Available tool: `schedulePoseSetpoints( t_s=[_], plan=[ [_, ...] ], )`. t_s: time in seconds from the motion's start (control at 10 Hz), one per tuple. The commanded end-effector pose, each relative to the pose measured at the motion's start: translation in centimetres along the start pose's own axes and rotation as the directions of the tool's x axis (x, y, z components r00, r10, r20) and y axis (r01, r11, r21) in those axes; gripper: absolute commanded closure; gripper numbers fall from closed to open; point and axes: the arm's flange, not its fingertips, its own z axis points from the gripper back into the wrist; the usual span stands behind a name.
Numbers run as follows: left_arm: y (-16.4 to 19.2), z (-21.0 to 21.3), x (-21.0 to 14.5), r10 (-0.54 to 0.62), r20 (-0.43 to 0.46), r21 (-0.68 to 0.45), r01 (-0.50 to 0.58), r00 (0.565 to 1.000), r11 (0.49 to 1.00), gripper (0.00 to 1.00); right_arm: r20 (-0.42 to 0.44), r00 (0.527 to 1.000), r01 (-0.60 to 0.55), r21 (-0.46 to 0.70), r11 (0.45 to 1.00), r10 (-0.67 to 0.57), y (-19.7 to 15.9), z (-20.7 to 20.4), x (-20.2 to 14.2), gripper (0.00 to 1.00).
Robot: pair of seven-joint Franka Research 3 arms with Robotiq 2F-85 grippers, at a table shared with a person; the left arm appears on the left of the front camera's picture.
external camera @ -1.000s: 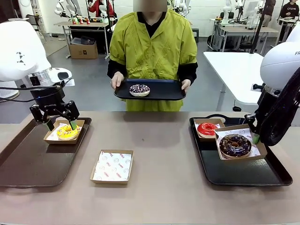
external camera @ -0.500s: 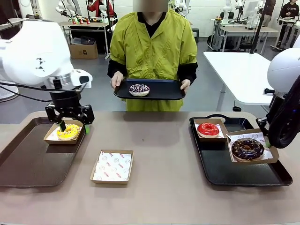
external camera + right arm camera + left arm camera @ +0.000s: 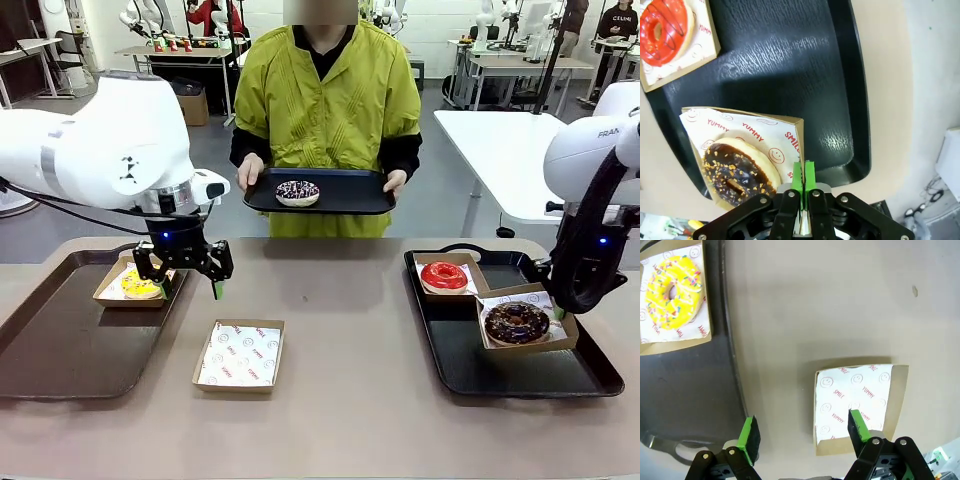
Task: Individually package the donuts and arrange them on the tray.
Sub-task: Place the picked Paper togo box on the Handle tray while simultaneously picking up another Paper togo box from the table with the other hand.
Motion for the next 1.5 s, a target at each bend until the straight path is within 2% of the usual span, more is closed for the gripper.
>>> schedulePoseSetpoints(
  t_s=[0.0, 0.3, 0.5, 1.0, 1.4],
  plan=[
    [-0.8, -1.5, -0.6, 0.012, 0.054, 0.018, -0.013, 0.998, 1.000, 0.08, 0.014, 1.000, 0.013, -0.009, 1.000, -0.013, 0.8, -0.4, 1.2, 0.98],
    [-1.1, -3.3, -0.6, -0.031, 0.018, 0.035, 0.030, 0.999, 0.999, 0.08, 0.036, 0.995, -0.091, 0.025, 0.996, 0.090, 2.1, -1.7, 2.3, 0.98],
    [-1.1, -4.2, -0.3, -0.031, 0.004, 0.042, 0.031, 1.000, 0.999, 0.08, 0.030, 0.992, -0.121, 0.028, 0.992, 0.120, 3.2, -2.1, 2.6, 0.98],
    [-1.5, -5.7, -0.1, -0.043, -0.014, 0.033, 0.043, 0.999, 0.998, 0.08, 0.006, 0.992, -0.127, 0.045, 0.991, 0.127, 3.9, -3.0, 3.2, 0.98],
    [-2.1, -6.2, -2.5, -0.068, -0.006, 0.039, 0.069, 0.998, 0.997, 0.08, -0.005, 0.993, -0.118, 0.051, 0.992, 0.118, 3.6, -3.2, 3.3, 0.98]
  ],
)
